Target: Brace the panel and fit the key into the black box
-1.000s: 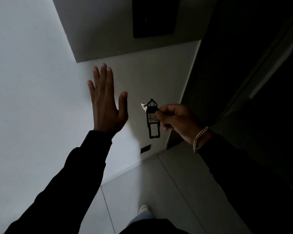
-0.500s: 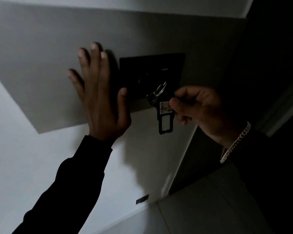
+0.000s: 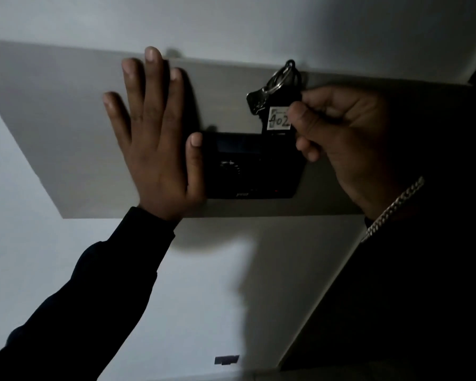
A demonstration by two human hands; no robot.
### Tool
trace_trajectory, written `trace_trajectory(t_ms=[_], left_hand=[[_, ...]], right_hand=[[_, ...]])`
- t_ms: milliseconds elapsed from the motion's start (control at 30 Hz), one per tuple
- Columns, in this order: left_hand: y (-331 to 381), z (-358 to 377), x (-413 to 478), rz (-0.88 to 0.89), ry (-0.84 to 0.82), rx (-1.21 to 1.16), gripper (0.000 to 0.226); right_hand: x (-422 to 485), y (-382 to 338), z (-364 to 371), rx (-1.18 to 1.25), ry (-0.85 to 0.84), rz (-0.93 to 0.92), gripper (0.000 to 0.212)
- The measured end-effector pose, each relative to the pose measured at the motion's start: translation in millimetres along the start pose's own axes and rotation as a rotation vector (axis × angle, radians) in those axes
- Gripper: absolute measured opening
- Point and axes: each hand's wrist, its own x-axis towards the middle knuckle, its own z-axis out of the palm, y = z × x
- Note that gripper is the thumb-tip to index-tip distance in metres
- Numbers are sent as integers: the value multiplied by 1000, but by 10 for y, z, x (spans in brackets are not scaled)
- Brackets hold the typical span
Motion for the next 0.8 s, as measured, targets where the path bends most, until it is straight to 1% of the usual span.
trace_trajectory(t_ms=[100,233,333,400,533,600,800], left_hand=[[-12,23,29,16,-1,64,61],[-82,21,20,71,0,178,64],[-87,36,14,80,3,207,64],[-98,38,14,84,2,216,65],[-108,22,7,91,-6,239,65],[-114,25,8,94,-7,236,65],[-162,42,-14,115,9,244,64]], right_hand=[[-5,66,-58,-28,40,-26,14],[9,114,-81,-58,71,-44,17],[-5,124,-95,-30,123,-39,17],[-16,136,-85,-28,151,-19,13],[-50,129,9,-63,118,37,3],[-80,134,28,-117,102,40,9],[-150,202,18,-175,118,-11,12]])
